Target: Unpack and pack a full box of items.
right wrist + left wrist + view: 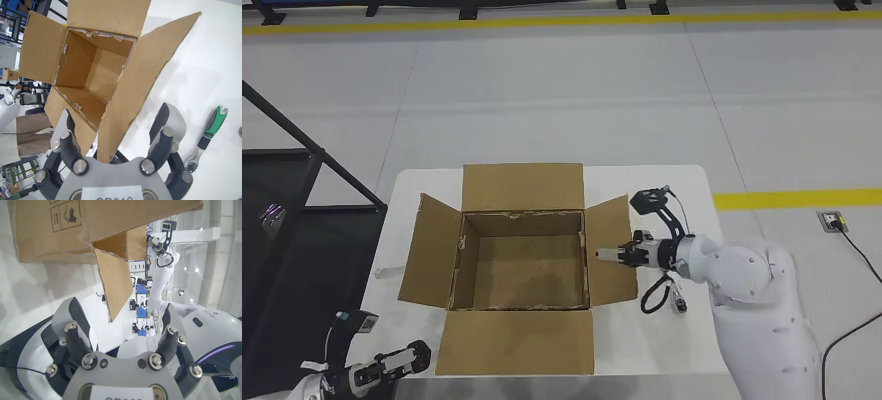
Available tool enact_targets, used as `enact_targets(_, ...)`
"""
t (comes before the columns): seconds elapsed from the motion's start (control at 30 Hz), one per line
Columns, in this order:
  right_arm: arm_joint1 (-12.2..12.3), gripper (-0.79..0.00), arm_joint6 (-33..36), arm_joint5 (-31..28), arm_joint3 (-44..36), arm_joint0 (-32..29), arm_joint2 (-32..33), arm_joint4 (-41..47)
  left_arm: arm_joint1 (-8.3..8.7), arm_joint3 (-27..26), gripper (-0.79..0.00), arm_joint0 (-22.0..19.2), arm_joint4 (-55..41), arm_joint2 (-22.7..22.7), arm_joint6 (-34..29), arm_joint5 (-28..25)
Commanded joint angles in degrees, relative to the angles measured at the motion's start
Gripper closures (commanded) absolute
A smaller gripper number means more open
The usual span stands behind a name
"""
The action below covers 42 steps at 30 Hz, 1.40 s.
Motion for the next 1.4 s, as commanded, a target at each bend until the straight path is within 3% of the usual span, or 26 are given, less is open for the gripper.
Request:
enact_targets(0.0,0.09,-0.785,-0.22,0.94,1.28,0.63,-0.47,0.91,-0.10,-0.54,-0.785,0.25,0.63,0.01,0.90,0.08)
enact_targets(0.8,1.55,-0.785,-3.90,2.64,8.84,5.56,-7.05,4.64,-0.85,-1.13,-0.785,1.37,-0.17,-1.53,0.37,-0.07)
enact_targets(1.07,3.49,-0.785,-7.74,4.36,-0.90,-0.62,-4.01,-7.88,-1.14,-0.76,-0.785,1.22,-1.78,-2.21,0.82,-0.15)
enact_targets(1.37,5.40,-0.785,-9.07,3.97,-8.95,-8.64,3.24,-11.56,-1.40,1.06,-0.785,0.37,-2.48,-3.24,1.94,0.31)
